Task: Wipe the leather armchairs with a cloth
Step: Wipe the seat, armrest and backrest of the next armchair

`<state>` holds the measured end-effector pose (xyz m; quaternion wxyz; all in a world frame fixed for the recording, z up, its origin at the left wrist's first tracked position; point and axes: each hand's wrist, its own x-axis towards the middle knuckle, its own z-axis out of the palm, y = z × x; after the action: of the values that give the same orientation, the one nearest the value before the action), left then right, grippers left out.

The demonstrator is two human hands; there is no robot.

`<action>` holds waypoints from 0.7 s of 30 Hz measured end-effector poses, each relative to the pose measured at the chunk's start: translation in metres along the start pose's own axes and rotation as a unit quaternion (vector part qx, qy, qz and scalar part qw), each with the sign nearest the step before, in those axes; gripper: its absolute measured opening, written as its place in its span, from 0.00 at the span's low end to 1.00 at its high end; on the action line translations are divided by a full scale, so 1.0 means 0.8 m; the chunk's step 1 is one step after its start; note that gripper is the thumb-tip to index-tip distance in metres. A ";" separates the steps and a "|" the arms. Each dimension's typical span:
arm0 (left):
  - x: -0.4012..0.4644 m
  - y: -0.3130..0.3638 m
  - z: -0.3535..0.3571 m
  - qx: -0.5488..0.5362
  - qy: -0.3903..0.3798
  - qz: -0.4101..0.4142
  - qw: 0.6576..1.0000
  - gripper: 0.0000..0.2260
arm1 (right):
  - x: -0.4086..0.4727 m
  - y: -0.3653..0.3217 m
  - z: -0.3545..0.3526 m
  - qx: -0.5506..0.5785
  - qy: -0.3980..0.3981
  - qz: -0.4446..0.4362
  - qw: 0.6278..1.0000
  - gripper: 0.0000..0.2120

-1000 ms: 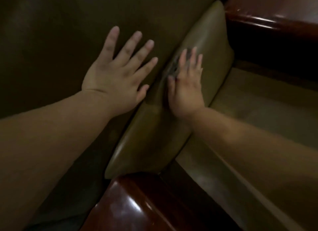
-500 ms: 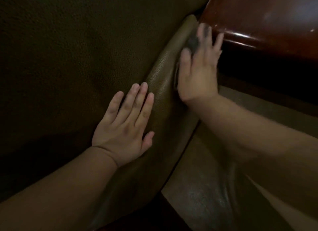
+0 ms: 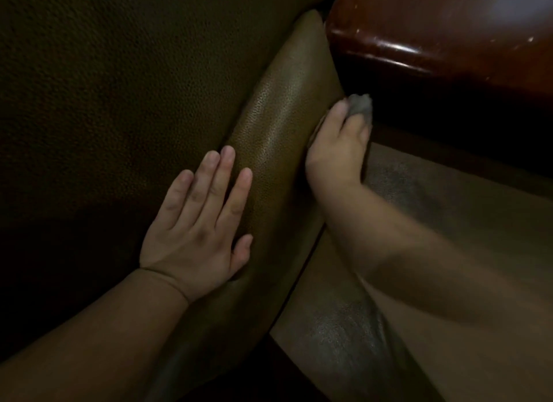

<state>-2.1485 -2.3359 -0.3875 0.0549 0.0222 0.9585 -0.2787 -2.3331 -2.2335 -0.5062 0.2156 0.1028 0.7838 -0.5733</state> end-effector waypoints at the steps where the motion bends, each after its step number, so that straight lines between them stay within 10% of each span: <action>1: -0.001 0.001 0.001 -0.003 0.002 -0.003 1.000 0.37 | -0.035 0.016 0.000 0.006 -0.026 -0.038 0.999 0.34; 5: -0.001 0.004 0.002 0.000 0.011 -0.002 1.000 0.36 | -0.132 0.081 -0.015 -0.057 -0.129 -0.151 0.978 0.39; 12: -0.001 0.005 0.011 -0.004 0.025 0.000 1.000 0.36 | 0.022 0.028 -0.009 0.013 0.006 0.046 0.999 0.34; 17: 0.000 0.004 0.009 -0.006 0.031 -0.003 1.000 0.36 | -0.164 0.059 -0.011 -0.092 -0.152 -0.201 0.963 0.39; 21: 0.006 0.003 0.009 -0.007 0.042 0.002 0.999 0.36 | -0.056 0.008 -0.026 -0.066 -0.101 -0.212 0.970 0.39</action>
<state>-2.1521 -2.3377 -0.3950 0.0154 0.0351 0.9619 -0.2708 -2.2958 -2.2081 -0.4861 0.1737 -0.1386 0.7981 -0.5600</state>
